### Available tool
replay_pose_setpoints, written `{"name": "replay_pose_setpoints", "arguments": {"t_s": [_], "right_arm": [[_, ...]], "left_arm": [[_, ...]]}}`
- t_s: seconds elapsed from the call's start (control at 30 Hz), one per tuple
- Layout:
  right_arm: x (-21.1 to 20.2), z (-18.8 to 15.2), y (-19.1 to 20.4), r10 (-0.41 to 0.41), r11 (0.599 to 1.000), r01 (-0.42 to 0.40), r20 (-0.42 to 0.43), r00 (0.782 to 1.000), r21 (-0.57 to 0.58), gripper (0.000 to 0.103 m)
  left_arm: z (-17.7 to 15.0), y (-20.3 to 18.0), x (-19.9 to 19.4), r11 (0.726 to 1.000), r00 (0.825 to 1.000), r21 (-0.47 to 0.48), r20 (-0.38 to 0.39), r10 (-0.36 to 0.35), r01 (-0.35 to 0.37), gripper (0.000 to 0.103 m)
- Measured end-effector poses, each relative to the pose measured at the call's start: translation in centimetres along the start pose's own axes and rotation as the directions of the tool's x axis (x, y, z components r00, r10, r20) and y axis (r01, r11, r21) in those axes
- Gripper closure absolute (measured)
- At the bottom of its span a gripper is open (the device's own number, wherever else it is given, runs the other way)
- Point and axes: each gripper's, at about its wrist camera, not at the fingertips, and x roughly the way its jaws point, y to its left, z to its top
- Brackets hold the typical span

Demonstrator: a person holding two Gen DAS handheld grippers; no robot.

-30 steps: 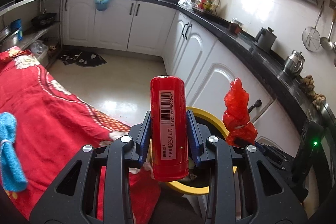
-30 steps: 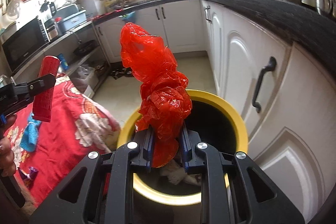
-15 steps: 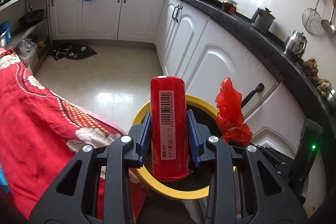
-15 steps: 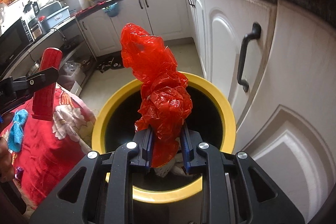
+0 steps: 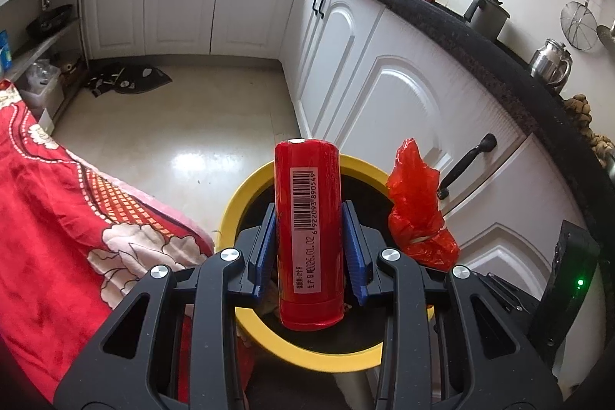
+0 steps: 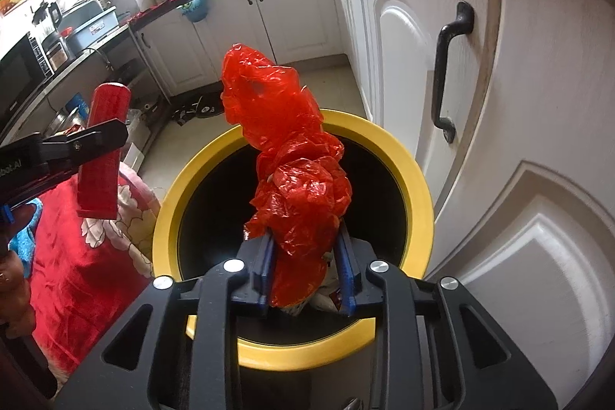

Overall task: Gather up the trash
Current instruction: 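Open the right tool dropping the red bag while the left tool drops the can, then move both open tools back over the blue towel and purple wrapper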

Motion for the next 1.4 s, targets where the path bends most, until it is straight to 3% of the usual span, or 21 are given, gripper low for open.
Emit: {"name": "replay_pose_setpoints", "arguments": {"t_s": [0.07,0.13,0.27,0.5,0.73,1.07,1.4], "right_arm": [[0.1,0.1,-0.1,-0.001,1.0,0.001,-0.003,1.0,0.005,0.067],[0.1,-0.1,-0.2,-0.008,1.0,0.008,-0.001,1.0,0.008,0.059],[-0.1,-0.1,0.0,-0.006,1.0,0.006,0.003,1.0,0.012,0.053],[-1.0,0.0,0.5,-0.004,1.0,0.004,0.03,1.0,0.016,0.041],[-2.3,0.6,1.3,0.006,1.0,-0.006,0.072,0.997,0.006,0.03],[-4.7,1.2,4.5,0.063,0.997,-0.056,0.121,0.991,-0.059,0.029],[-7.0,1.1,8.6,0.155,0.982,-0.136,0.146,0.977,-0.132,0.025]], "left_arm": [[0.0,0.2,0.1,1.0,1.0,-0.009,-0.003,0.001,-0.001,0.075],[0.0,0.4,0.1,1.0,1.0,-0.02,0.0,0.005,-0.005,0.053],[0.1,1.0,-0.5,0.999,1.0,-0.041,0.006,0.014,-0.014,0.045],[0.5,2.9,-2.8,0.994,0.998,-0.095,0.046,0.052,-0.047,0.011],[0.8,4.8,-6.2,0.986,0.99,-0.141,0.089,0.107,-0.094,0.011],[0.6,7.3,-11.5,0.971,0.964,-0.176,0.185,0.193,-0.161,0.011],[-0.3,10.3,-15.4,0.954,0.939,-0.226,0.233,0.252,-0.2,0.011]]}}
